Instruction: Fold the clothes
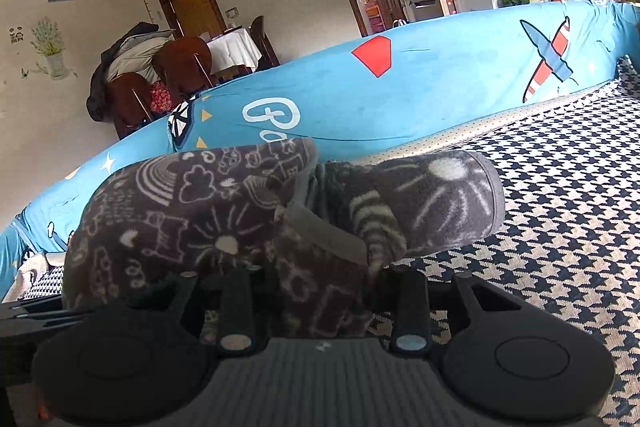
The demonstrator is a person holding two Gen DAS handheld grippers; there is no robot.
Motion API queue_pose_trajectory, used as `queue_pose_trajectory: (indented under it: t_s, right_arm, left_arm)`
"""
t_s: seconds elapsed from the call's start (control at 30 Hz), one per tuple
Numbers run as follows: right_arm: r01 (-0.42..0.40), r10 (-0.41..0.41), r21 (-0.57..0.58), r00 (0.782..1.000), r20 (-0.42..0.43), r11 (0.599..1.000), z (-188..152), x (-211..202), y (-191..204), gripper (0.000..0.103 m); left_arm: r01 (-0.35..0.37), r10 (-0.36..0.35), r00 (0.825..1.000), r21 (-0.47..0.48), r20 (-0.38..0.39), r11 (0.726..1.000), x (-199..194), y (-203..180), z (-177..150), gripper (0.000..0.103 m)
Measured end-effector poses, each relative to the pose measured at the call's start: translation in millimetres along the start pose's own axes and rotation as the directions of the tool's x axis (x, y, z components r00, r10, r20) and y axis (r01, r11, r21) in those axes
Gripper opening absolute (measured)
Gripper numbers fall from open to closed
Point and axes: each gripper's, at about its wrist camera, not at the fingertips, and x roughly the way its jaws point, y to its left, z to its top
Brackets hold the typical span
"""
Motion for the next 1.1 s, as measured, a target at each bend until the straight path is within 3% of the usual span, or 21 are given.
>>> queue_pose_trajectory:
  t_s: [1.1]
  right_arm:
    - [-0.063,0.063,-0.033,0.998,0.012,0.997,-9,3,48,0.036]
  left_arm:
    - [-0.094,0.095,0.995,-0.041,0.043,0.995,-28,51,0,0.06]
